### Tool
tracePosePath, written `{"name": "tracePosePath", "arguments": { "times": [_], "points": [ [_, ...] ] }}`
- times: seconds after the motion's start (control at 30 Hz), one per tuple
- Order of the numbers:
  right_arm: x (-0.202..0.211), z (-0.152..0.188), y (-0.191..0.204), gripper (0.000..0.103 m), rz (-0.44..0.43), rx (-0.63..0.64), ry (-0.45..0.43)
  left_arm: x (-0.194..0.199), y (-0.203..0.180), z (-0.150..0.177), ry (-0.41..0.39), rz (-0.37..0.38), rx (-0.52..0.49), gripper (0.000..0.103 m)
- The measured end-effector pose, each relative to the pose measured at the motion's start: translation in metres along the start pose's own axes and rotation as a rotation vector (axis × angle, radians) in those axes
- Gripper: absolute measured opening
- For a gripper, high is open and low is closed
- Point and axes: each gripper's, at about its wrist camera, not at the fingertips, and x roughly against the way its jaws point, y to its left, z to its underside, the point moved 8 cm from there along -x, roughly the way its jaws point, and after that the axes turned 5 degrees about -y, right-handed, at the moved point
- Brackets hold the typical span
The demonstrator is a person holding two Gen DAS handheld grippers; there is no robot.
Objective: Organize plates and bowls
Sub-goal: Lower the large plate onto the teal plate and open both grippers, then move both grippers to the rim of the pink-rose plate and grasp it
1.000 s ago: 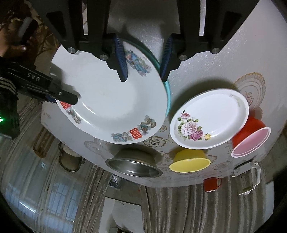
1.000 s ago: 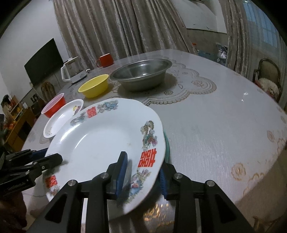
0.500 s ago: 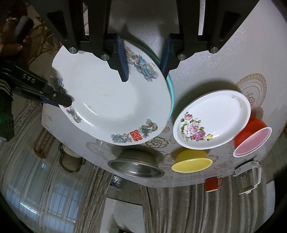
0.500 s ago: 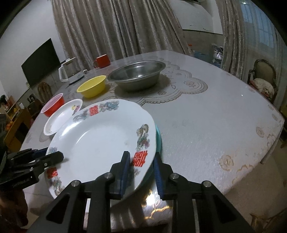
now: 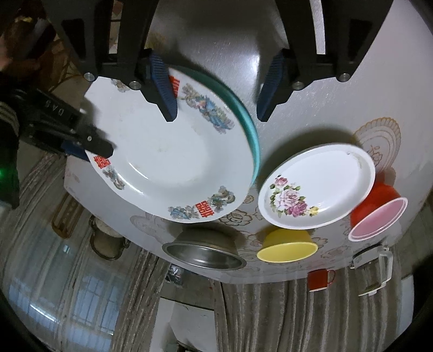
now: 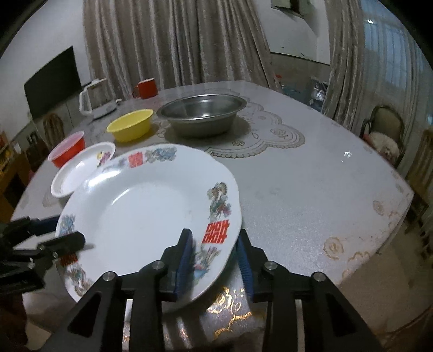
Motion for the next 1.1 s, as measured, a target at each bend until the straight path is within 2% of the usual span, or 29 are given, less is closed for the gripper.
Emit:
{"name": "tracePosePath", "arguments": {
  "times": [0.1,0.23,0.33,0.43,0.53,0.7,0.9,1.0,1.1],
  "points": [
    [0.002,0.002,0.000,0.035,0.000,-0.008,0.005,0.006,0.008,0.002,-0.007,-0.025,0.010,0.078],
    [0.006,0.004,0.003,0.036,0.017,-0.009,0.002,0.015,0.018,0.005,-0.008,-0.023,0.048,0.081],
    [0.009,0.005,0.005,0.037,0.027,-0.014,0.004,0.022,0.026,0.007,-0.015,-0.036,0.070,0.089],
    [0.013,0.005,0.006,0.037,0.062,-0.018,-0.001,0.027,0.039,0.014,-0.008,-0.067,0.087,0.090],
    [0.021,0.000,0.002,0.037,0.132,0.000,-0.022,0.030,0.058,0.020,0.000,-0.070,0.148,0.090],
    [0.026,-0.016,0.009,0.037,0.119,0.016,-0.040,0.037,0.087,0.016,-0.019,-0.085,0.228,0.089],
    [0.016,-0.042,0.043,0.038,0.022,0.071,-0.026,0.037,0.124,0.002,-0.048,-0.104,0.328,0.089],
    [0.003,-0.055,0.062,0.038,-0.030,0.087,-0.007,0.034,0.139,-0.007,-0.058,-0.104,0.361,0.083],
    [-0.008,-0.067,0.080,0.038,-0.129,0.063,0.026,0.030,0.150,-0.014,-0.056,-0.096,0.388,0.080]
  ]
}}
